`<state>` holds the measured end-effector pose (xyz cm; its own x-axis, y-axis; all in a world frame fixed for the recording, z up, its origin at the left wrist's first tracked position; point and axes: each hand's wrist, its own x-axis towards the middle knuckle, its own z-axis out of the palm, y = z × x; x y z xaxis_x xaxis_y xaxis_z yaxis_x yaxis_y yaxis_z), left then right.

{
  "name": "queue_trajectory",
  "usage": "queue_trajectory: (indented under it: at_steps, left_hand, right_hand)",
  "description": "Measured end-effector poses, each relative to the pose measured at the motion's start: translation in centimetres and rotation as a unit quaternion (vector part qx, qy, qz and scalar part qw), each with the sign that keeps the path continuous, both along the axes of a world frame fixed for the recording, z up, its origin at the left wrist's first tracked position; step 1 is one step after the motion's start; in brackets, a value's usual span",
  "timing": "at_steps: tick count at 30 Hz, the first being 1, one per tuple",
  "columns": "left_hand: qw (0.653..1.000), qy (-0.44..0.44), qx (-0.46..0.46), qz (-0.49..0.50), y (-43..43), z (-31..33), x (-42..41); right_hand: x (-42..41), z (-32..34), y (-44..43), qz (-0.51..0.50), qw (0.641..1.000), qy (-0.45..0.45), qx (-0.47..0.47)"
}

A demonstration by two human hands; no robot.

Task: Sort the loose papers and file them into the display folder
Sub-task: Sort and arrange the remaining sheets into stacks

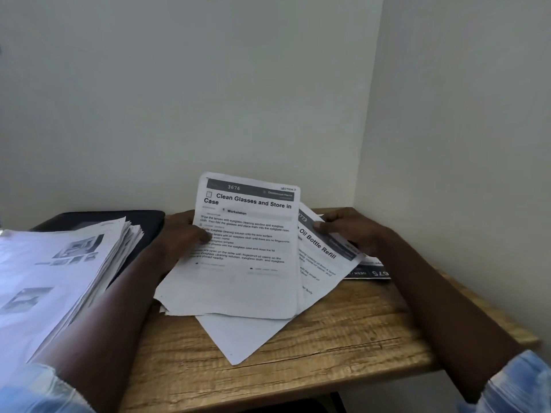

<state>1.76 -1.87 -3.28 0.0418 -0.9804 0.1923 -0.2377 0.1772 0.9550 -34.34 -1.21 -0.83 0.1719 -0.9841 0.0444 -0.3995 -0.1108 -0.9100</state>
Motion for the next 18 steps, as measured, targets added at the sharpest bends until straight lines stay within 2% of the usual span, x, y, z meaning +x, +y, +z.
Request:
queue_trajectory:
  at_steps: [3,12,18]
  left_hand:
    - [0.999,-0.017,0.005,-0.030,-0.19,-0.18,-0.04]
    - [0.998,-0.006,-0.001,-0.062,-0.18,-0.43,0.11]
    - [0.999,-0.007,-0.039,-0.037,0.30,-0.17,-0.18]
  right_hand:
    - [0.34,0.09,0.50,0.048,0.997,-0.065,0.007]
    - [0.87,-0.26,0.19,0.030,0.993,-0.110,-0.021]
    - [0.89,-0.25,-0.13,0.004,0.993,-0.106,-0.045]
